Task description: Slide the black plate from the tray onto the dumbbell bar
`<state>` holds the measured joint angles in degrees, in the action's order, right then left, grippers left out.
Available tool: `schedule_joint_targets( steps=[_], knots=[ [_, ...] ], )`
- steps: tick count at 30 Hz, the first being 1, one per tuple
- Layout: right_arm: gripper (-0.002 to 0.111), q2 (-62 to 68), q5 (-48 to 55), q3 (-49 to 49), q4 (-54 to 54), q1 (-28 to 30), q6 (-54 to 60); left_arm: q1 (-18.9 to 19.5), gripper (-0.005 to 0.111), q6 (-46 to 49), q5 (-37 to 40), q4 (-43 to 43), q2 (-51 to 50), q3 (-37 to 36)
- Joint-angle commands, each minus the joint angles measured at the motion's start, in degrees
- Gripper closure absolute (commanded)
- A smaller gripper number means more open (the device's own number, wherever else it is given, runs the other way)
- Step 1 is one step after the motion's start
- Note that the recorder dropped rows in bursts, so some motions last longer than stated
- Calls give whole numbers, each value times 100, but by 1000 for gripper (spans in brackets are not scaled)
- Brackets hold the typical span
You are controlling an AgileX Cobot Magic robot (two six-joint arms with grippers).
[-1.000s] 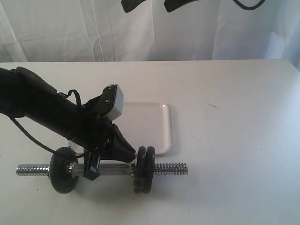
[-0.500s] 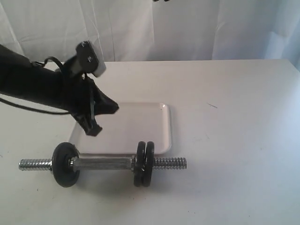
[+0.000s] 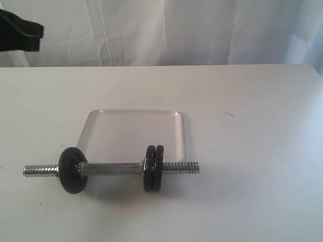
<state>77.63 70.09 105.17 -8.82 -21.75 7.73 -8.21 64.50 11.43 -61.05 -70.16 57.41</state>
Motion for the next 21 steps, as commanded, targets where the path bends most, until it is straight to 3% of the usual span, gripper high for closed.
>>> schedule_joint_targets(
  steps=[1, 9, 14, 21],
  knots=[
    [108, -1019, -709, -1536, -12, 15, -26, 281, 107, -311, -346, -83, 660, -385],
    [108, -2809, -3165, -4864, -186, 15, -63, 481, 107, -290, -643, -83, 1488, -1595],
    [108, -3230, -2793, -5935, -207, 15, -260, 481, 107, -290, -680, -83, 1538, -1767],
    [108, -3254, -1938, -6254, -207, 15, -260, 481, 107, -290, -692, -83, 1538, -1767]
  ],
)
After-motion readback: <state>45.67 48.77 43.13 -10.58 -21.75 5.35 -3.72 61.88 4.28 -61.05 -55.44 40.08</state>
